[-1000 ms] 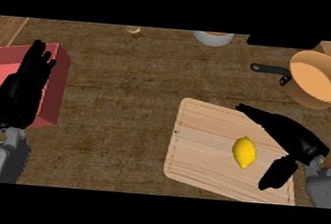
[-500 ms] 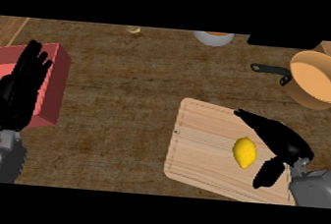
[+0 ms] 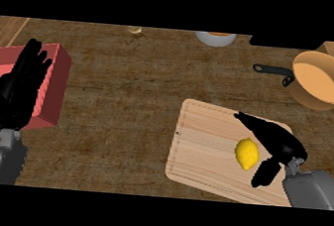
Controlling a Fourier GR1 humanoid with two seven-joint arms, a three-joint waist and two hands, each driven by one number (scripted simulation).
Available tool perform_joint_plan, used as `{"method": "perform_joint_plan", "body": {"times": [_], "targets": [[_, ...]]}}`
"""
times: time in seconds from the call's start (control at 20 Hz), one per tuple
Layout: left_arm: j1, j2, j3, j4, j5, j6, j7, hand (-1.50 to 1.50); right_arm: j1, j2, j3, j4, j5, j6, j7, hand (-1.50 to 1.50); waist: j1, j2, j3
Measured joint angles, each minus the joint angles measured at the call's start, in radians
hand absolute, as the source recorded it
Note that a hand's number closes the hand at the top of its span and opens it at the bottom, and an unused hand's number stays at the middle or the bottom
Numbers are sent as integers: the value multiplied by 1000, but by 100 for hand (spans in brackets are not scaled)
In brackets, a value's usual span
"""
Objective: Pick the lemon from the cutting board and place it in the pot
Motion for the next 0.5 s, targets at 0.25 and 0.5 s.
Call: {"method": "perform_joint_plan", "body": {"times": [0.25, 0.5], "targets": [[5, -35, -3, 22, -23, 3, -34, 0, 12, 26, -18, 63, 56, -35, -43, -150, 0, 0, 0], [3, -31, 5, 8, -24, -12, -18, 0, -14, 21, 15, 132, 123, -65, -152, 150, 2, 0, 0]]}}
